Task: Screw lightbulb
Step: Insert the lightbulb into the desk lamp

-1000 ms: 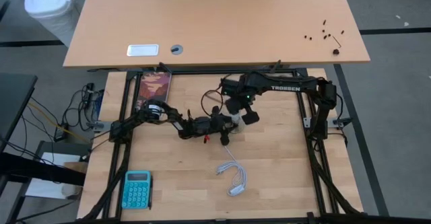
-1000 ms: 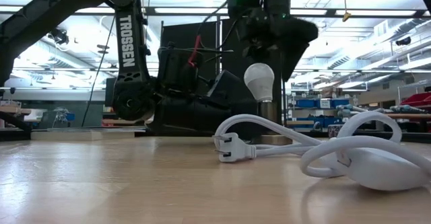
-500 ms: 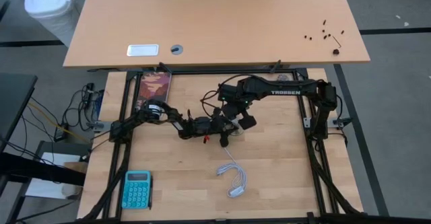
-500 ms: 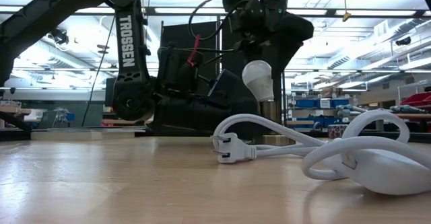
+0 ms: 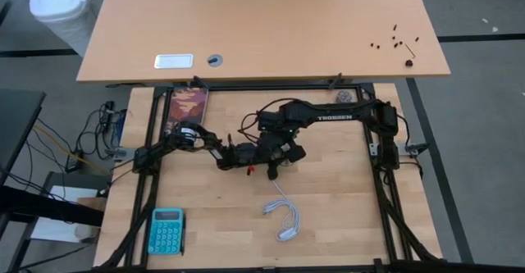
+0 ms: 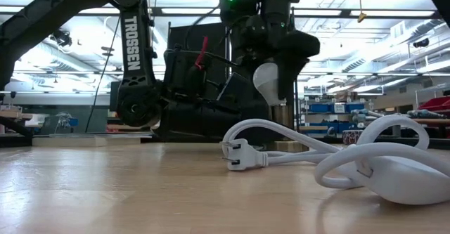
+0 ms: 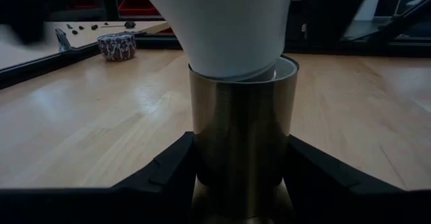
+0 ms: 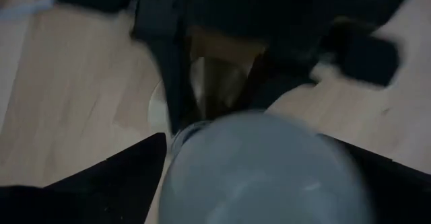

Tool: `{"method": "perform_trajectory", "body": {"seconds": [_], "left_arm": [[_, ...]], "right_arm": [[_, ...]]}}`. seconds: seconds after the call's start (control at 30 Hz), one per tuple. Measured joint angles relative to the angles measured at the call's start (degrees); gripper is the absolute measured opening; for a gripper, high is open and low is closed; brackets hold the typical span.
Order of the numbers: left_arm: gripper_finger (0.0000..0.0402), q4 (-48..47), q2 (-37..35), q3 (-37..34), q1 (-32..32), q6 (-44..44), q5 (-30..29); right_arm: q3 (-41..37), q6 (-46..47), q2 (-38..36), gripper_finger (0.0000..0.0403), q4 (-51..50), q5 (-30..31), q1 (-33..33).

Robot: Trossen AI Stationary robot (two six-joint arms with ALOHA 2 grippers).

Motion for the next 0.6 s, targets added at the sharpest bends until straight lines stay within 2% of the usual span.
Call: {"method": "perform_trajectory", "body": {"seconds": [0.17,0.43,0.6], "left_arm": [[0.0198,-0.1,0.0,0.0,0.0,0.0,-0.4],[0.0198,-0.2,0.0,0.0,0.0,-0.3,-1.4],[0.0198,-0.4,0.0,0.1,0.0,-1.2,-2.1]], "right_arm": [[-0.1,-0.4,0.9,0.0344,-1.3,-0.8,0.1],[0.1,0.7,0.9,0.0255,-2.4,-0.8,0.1],[0.1,4.0,0.9,0.0250,-3.9,-0.8,0.1]]}}
